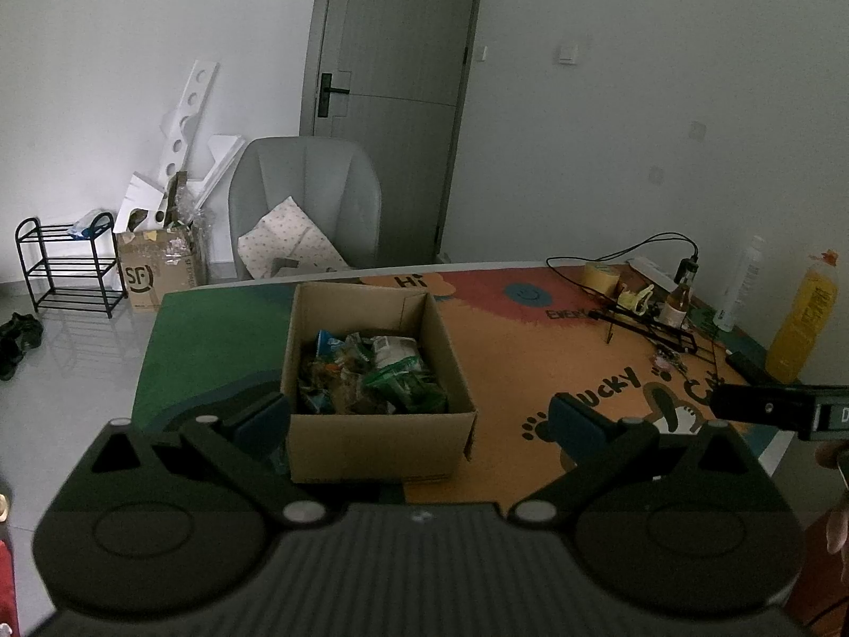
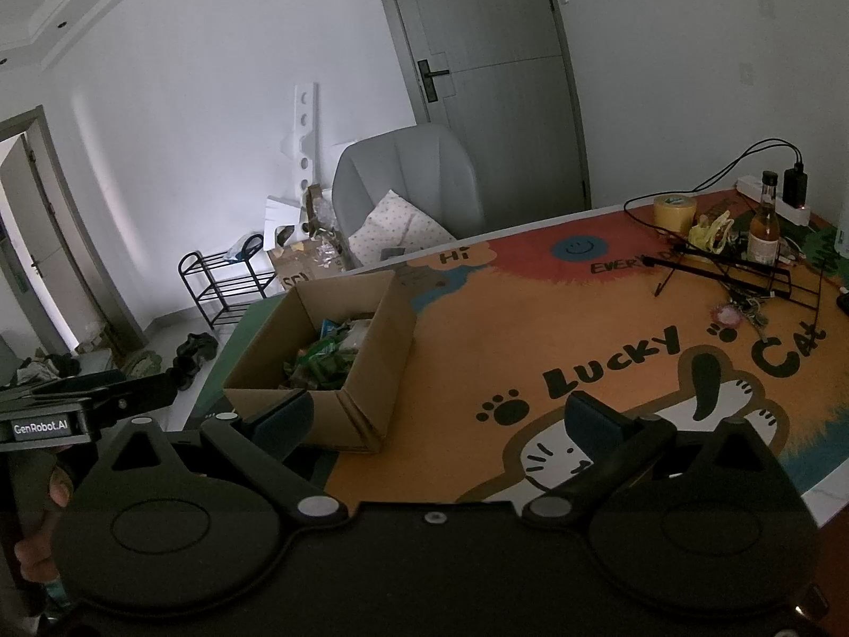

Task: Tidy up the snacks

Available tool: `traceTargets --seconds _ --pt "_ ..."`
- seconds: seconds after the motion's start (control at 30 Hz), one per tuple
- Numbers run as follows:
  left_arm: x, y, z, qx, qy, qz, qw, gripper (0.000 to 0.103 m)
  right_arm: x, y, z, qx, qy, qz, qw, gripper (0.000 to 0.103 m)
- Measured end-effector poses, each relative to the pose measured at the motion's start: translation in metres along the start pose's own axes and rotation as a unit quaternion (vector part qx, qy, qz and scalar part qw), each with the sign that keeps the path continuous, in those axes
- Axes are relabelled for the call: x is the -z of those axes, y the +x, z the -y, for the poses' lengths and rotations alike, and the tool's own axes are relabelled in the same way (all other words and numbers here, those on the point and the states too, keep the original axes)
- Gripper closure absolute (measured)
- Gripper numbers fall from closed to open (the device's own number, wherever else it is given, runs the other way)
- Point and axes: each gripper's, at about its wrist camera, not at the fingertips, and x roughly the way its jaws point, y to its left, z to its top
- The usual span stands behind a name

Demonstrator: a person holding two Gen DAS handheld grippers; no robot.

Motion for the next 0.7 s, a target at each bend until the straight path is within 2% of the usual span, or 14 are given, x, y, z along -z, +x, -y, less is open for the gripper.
traceTargets --seconds 0.7 --pt "-0.0019 -0.0027 0.0036 0.006 0.003 0.005 1.0000 0.000 0.0005 -0.0012 0.0010 0.000 -0.001 -0.001 1.000 0.000"
